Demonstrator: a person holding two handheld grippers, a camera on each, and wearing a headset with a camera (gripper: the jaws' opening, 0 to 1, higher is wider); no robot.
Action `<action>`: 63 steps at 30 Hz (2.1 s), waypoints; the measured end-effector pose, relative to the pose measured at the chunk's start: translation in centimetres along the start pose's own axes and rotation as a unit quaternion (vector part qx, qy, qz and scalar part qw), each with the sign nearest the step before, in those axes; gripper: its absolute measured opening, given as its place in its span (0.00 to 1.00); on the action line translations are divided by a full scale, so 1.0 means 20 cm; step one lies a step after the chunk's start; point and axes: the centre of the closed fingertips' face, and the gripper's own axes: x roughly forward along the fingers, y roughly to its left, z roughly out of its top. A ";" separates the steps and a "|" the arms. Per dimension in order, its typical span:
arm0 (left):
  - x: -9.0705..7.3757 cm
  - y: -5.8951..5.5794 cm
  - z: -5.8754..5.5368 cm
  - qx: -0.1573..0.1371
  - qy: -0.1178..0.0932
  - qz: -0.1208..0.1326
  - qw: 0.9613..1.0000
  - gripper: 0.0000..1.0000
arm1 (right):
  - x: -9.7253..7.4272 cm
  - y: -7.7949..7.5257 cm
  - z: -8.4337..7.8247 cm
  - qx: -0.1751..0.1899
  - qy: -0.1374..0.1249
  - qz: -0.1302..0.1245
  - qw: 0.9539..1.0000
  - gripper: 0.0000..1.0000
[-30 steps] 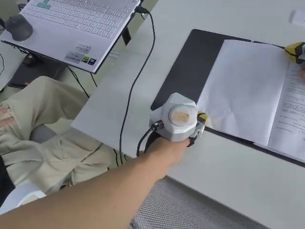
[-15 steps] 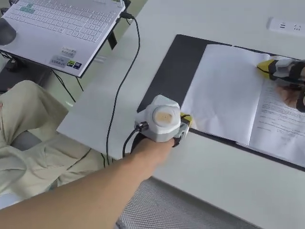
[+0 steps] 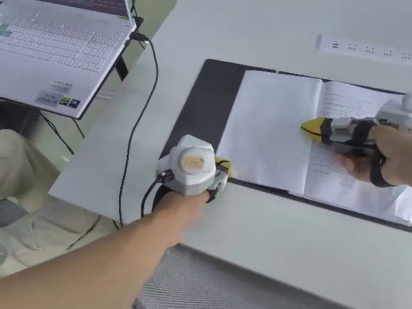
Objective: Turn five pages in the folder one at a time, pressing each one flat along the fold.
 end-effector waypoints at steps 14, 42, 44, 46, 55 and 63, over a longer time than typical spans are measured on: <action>-0.01 -0.01 0.00 0.017 0.008 -0.006 1.000 0.00 | -0.11 -0.02 -0.35 0.008 0.041 0.004 0.999 0.00; -0.02 -0.02 0.01 0.044 0.018 -0.013 0.999 0.00 | -0.33 0.03 -0.78 0.024 0.036 0.027 0.999 0.00; -0.02 -0.02 0.00 0.036 0.020 -0.015 0.999 0.00 | -0.36 0.08 -0.79 0.022 0.025 0.040 0.999 0.00; -0.03 -0.01 0.00 0.035 0.023 -0.017 0.999 0.00 | -0.39 0.13 -0.79 0.017 0.013 0.050 0.999 0.00; -0.13 -0.05 -0.05 0.042 0.067 -0.036 0.996 0.00 | -0.57 0.33 -0.76 -0.008 -0.046 0.088 0.995 0.00; -0.38 -0.16 0.08 0.052 0.057 -0.066 0.995 0.04 | -0.80 0.48 -0.71 -0.048 -0.111 0.097 0.988 0.00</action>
